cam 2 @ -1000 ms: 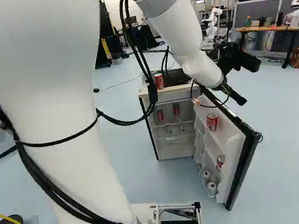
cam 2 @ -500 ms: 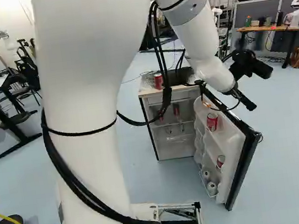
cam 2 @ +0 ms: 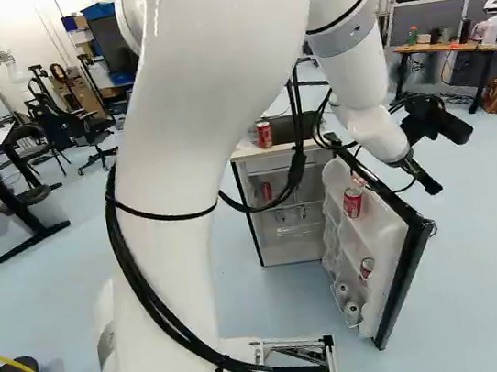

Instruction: Grab a drink from the fridge

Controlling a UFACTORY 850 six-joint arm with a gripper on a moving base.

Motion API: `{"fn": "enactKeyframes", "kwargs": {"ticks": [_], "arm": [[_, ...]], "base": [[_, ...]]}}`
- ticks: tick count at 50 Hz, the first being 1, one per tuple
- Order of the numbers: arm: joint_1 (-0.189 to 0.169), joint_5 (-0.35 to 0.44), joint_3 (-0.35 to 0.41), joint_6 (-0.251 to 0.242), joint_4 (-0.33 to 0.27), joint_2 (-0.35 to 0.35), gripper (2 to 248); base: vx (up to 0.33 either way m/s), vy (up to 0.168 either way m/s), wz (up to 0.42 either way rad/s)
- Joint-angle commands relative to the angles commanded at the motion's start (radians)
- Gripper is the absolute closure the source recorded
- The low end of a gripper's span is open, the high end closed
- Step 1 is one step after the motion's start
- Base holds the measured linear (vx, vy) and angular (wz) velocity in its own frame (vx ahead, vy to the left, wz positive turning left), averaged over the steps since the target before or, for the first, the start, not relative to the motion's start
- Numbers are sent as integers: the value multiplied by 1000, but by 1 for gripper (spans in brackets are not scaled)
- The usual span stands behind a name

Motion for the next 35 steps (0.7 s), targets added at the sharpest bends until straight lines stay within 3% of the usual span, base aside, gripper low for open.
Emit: {"fn": "enactKeyframes", "kwargs": {"ticks": [35], "arm": [[-20, -51, 43, 0, 0, 29, 3]], "base": [[0, 0, 0]]}}
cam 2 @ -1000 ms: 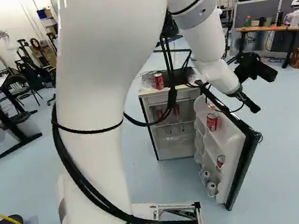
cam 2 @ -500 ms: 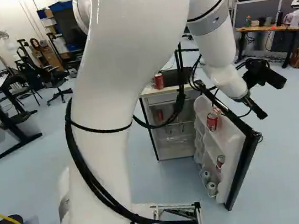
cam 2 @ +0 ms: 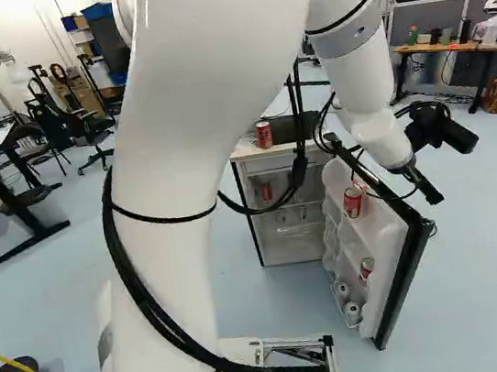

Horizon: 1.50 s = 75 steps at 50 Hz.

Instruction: Grab a drink from the fridge

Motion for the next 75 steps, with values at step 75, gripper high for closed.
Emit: {"fn": "enactKeyframes", "kwargs": {"ticks": [75], "arm": [[75, -174, 263, 0, 0, 205, 3]], "base": [[0, 0, 0]]}}
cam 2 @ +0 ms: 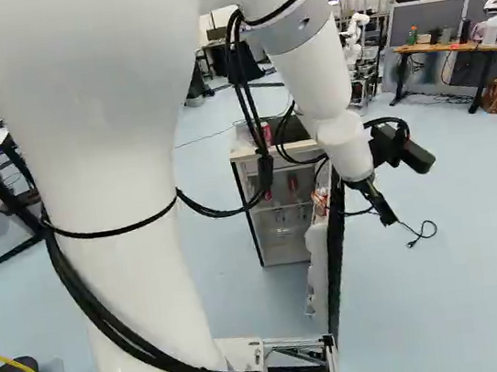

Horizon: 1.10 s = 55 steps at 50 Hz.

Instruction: Grab a drink from the fridge

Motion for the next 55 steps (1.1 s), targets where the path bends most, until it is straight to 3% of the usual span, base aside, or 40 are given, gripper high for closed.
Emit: {"fn": "enactKeyframes", "kwargs": {"ticks": [55], "arm": [[155, -8, 188, 0, -19, 160, 3]], "base": [[0, 0, 0]]}}
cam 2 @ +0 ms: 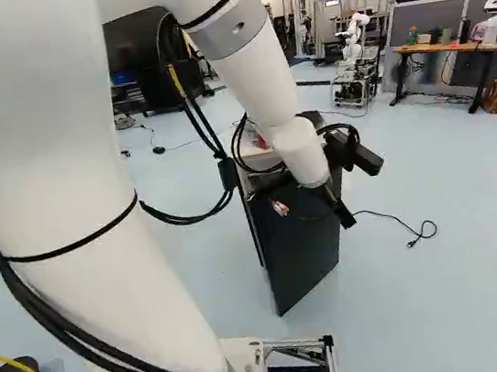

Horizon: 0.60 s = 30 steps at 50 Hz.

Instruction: Grab a drink from the fridge

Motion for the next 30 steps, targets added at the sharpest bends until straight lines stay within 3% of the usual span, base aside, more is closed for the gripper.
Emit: {"fn": "enactKeyframes", "kwargs": {"ticks": [12, 30], "arm": [[36, 10, 40, 0, -45, 32, 3], [92, 50, 82, 0, -155, 19, 3]], "base": [[0, 0, 0], [0, 0, 0]]}}
